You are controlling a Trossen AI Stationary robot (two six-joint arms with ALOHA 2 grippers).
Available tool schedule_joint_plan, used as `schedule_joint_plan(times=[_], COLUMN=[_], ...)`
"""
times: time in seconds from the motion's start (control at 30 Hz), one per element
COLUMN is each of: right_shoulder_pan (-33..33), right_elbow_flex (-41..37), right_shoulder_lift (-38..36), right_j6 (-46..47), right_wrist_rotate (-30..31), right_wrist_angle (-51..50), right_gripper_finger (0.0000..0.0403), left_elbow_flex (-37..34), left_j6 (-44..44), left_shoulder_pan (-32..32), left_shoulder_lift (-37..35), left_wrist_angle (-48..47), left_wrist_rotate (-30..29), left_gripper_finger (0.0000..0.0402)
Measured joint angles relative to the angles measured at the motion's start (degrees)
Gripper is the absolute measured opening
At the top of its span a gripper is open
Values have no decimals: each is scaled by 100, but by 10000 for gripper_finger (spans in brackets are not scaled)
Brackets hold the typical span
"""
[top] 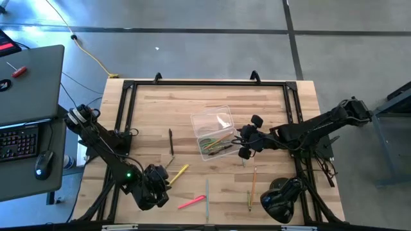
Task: Pick & place school supplies into a supply box
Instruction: Put the green crayon into the supply box
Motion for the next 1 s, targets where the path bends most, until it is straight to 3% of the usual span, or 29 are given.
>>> schedule_joint_plan(times=[0.2,0.37,0.47,0.67,0.87,0.93,1.0], right_shoulder_pan=[-1,-1,0,-1,-1,-1,1], right_elbow_flex=[0,0,0,0,0,0,0], right_shoulder_lift=[0,0,0,0,0,0,0], right_j6=[0,0,0,0,0,0,0], right_wrist_rotate=[0,0,1,2,2,0,2], right_wrist_angle=[-1,10,22,51,66,68,66], right_gripper_finger=[119,119,119,119,119,119,119], left_elbow_flex=[0,4,4,6,0,0,1], left_j6=[4,-95,-742,-2223,-2769,-2937,-3137], left_shoulder_pan=[-86,-555,-905,-1542,-2011,-2009,-1985], left_shoulder_lift=[83,163,240,670,1343,1533,1690], left_wrist_angle=[93,-121,-591,-1002,-1153,-1180,-1227], left_wrist_rotate=[-473,-1385,-1828,-1925,-3100,-2975,-2496], left_gripper_finger=[158,158,159,159,159,159,159])
